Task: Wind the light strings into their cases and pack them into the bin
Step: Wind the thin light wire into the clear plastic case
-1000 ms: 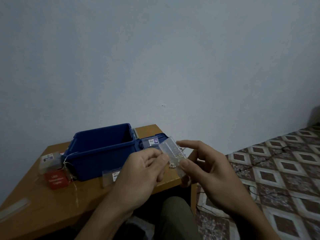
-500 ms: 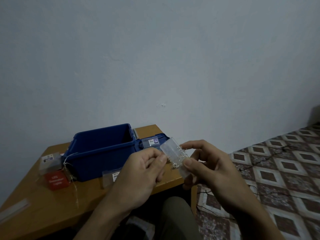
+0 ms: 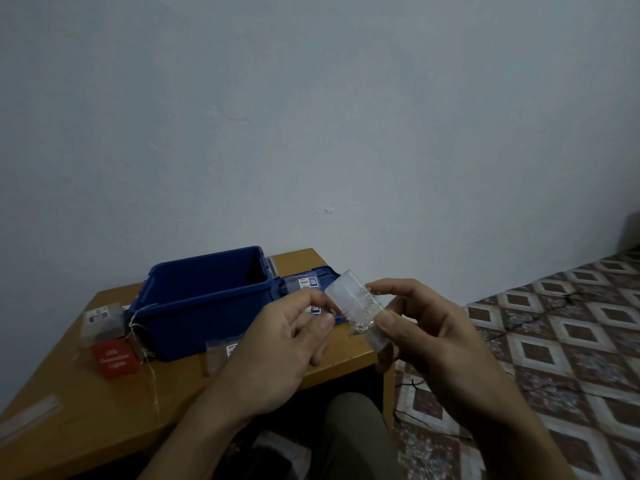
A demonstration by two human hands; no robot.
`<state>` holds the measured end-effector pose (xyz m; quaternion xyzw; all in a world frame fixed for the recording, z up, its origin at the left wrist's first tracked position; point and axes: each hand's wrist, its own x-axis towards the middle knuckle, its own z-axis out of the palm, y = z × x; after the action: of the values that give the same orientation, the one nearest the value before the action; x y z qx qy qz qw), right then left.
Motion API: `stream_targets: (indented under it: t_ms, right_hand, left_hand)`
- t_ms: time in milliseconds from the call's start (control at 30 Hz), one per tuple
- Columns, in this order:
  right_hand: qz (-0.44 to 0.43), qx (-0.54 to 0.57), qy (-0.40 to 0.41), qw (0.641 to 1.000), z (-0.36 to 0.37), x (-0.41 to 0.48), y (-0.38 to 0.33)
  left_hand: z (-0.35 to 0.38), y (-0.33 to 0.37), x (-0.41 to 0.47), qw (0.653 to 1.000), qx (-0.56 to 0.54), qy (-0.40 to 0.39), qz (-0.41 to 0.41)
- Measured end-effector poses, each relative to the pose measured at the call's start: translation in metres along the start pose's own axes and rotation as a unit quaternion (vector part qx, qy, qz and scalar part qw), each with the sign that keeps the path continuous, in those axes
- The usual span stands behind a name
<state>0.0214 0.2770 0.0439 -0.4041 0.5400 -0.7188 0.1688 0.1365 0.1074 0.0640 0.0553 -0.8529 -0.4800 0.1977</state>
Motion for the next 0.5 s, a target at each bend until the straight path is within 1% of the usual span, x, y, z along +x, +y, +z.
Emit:
stream_targets:
  t_ms: [133,200,333,433,500]
  right_hand:
    - [0.014,0.03,-0.031,0.999,-0.003,-0.001,0.0]
    - [0.018,0.05,-0.05,0.997,-0.005,-0.001,-0.001]
    - [0.031,0.077,-0.099,0.992,-0.008,-0.004,-0.004]
    - [0.048,0.087,-0.166,0.981,-0.009,-0.006,-0.005]
    - [0.061,0.073,-0.208,0.973,-0.01,-0.008,-0.007]
  left_hand:
    - [-0.006,0.0,0.001,0.999,0.01,-0.036,-0.031]
    - [-0.01,0.0,0.001,0.996,0.036,-0.063,-0.049]
    - [-0.02,-0.001,0.004,0.991,0.08,-0.085,-0.073]
    - [-0.028,-0.001,0.008,0.984,0.109,-0.115,-0.075]
    - [-0.032,0.002,0.011,0.982,0.123,-0.126,-0.062]
